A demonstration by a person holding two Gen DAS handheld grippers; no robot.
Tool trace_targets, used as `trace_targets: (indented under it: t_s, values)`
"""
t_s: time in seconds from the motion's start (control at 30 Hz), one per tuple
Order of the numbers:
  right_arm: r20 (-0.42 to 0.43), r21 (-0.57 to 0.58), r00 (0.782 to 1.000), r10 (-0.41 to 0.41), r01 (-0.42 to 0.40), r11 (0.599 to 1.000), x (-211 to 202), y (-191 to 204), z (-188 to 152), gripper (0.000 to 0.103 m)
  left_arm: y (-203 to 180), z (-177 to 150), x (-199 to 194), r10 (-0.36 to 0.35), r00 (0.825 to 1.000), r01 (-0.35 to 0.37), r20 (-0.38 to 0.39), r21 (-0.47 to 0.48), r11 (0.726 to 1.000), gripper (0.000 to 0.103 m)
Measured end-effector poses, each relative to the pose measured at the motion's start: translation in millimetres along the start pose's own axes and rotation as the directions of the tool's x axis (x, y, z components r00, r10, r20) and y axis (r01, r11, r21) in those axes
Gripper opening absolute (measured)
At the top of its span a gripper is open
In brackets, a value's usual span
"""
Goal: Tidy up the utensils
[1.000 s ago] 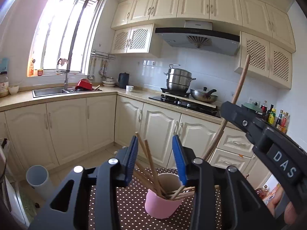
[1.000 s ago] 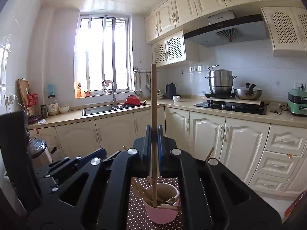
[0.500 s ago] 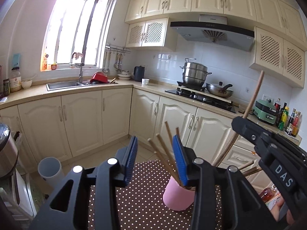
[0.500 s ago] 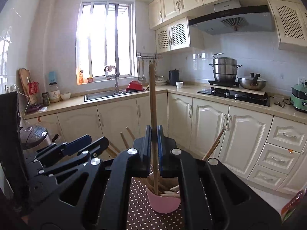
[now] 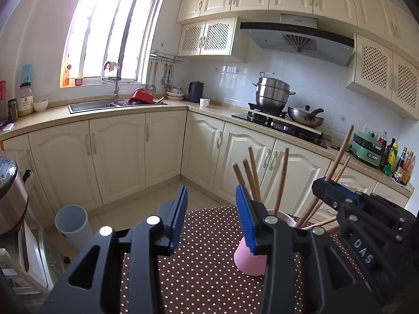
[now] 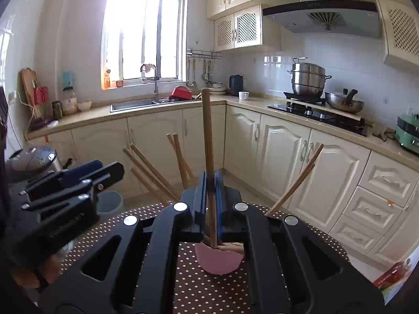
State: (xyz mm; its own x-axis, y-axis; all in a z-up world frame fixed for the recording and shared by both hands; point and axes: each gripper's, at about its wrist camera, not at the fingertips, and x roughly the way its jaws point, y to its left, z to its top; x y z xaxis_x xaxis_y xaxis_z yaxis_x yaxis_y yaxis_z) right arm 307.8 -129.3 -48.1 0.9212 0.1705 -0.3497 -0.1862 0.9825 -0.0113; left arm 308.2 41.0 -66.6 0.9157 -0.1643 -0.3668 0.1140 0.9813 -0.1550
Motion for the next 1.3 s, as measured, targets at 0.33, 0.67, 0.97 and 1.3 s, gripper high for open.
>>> trace_targets:
  t_s: [0.33, 0.67, 0.97, 1.3]
  values:
    - [-0.014, -0.003, 1.000, -0.007, 0.007, 1.000, 1, 1, 1, 0.007, 0, -2, -7, -0.006, 1.000, 0.006, 0.003, 0.012, 1.000, 0.045]
    - [0.010, 0.048, 1.000, 0.011, -0.012, 0.999, -13, -5, 9, 0.031, -4, 0, -18, -0.011, 1.000, 0.011, 0.000, 0.023, 1.000, 0.047]
    - [0.065, 0.056, 0.998, 0.012, -0.015, 0.998, -41, -6, 18, 0.049, -10, 4, -39, -0.009, 1.000, 0.008, 0.014, 0.031, 0.999, 0.047]
    - [0.083, 0.072, 0.996, 0.025, -0.031, 0.997, -87, -5, 14, 0.049, -15, 7, -84, 0.013, 0.999, -0.015, 0.039, 0.059, 0.998, 0.059]
